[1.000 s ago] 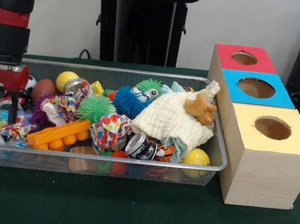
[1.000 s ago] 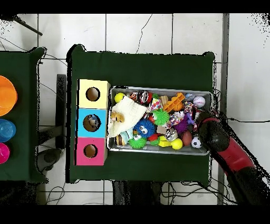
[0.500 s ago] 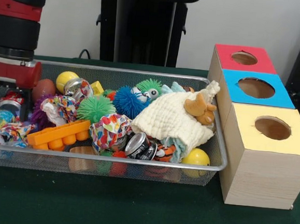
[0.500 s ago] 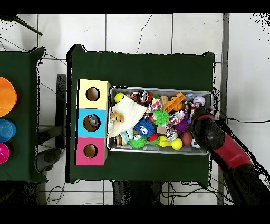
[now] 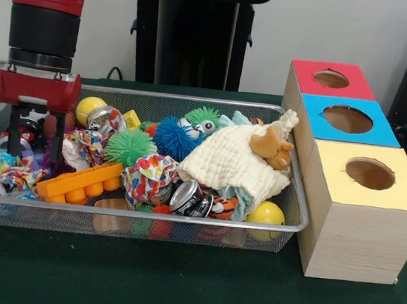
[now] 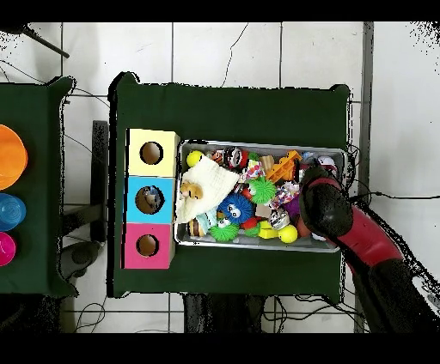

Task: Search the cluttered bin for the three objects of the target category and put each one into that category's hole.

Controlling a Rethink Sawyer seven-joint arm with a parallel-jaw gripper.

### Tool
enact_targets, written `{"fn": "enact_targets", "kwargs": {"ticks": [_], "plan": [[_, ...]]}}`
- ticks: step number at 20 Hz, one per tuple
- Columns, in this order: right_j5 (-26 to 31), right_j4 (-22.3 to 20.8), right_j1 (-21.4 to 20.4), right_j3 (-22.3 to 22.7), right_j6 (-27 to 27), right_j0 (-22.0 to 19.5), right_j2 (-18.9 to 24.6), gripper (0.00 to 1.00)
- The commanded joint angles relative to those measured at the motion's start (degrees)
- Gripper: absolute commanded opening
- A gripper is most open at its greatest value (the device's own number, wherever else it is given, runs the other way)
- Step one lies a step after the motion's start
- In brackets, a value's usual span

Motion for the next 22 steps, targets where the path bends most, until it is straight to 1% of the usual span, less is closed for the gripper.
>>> {"fn": "enact_targets", "kwargs": {"ticks": [1,4,11,15,20,22], "plan": [[3.9,1.0,3.5,-0.2,12.3,-2.2,3.1,1.0],[3.0,-0.7,6.0,-2.1,10.6,-3.9,4.5,1.0],[3.1,-2.7,9.1,-4.6,8.0,-6.6,6.6,1.0],[1.9,-3.1,10.6,-5.1,8.0,-6.5,6.2,1.0],[-0.5,-4.5,13.1,-5.6,8.4,-7.5,7.4,1.0],[-0.9,-4.8,13.4,-5.6,8.7,-7.7,7.6,1.0]]}}
